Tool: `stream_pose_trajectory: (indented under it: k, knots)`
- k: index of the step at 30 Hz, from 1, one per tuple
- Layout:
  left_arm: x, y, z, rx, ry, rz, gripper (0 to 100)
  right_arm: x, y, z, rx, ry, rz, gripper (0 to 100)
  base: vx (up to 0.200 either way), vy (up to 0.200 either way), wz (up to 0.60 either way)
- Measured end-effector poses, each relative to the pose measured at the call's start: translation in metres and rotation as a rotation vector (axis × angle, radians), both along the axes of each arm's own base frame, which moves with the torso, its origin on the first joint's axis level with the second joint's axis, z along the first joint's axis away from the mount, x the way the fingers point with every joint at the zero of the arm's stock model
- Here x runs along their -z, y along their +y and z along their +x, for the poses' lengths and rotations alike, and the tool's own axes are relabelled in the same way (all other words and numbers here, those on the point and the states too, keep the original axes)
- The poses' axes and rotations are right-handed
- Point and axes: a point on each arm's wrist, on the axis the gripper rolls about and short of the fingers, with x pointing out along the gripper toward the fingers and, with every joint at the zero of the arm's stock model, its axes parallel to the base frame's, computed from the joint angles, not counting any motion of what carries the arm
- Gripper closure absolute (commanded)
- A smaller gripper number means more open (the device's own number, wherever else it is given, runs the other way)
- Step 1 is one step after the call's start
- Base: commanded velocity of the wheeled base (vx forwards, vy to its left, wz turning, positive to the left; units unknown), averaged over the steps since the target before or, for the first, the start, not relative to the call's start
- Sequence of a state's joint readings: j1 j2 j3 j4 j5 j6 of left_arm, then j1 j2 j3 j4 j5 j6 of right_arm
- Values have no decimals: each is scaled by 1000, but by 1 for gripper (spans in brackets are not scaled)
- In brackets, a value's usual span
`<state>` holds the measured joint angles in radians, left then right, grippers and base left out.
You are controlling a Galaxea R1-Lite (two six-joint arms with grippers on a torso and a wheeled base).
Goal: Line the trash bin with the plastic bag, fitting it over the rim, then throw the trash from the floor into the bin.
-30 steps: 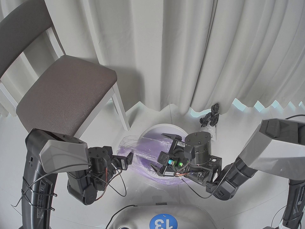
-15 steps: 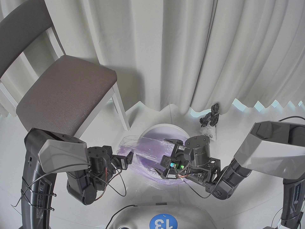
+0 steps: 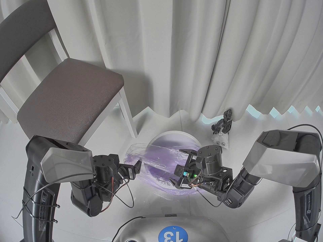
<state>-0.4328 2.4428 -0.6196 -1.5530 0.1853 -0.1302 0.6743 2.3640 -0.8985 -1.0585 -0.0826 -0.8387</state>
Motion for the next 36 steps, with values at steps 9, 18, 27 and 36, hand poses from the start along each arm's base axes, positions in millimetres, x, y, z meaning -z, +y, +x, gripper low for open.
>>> stream_pose_trajectory:
  k: [9, 18, 27, 36]
  knots:
    - [1, 0, 0, 1, 1, 3, 0, 9, -1, 3, 6, 15, -13, 0, 0, 0, 0]
    - [2, 0, 0, 1, 4, 7, 0, 17, -4, 5, 15, 27, -22, 0, 0, 0, 0]
    - [4, 1, 1, -3, 7, 10, 0, 21, -6, 7, 23, 31, -31, 0, 0, 0, 0]
    - [7, 2, 1, -3, 13, 14, 0, 22, -6, 8, 29, 26, -37, 100, 0, 0, 0]
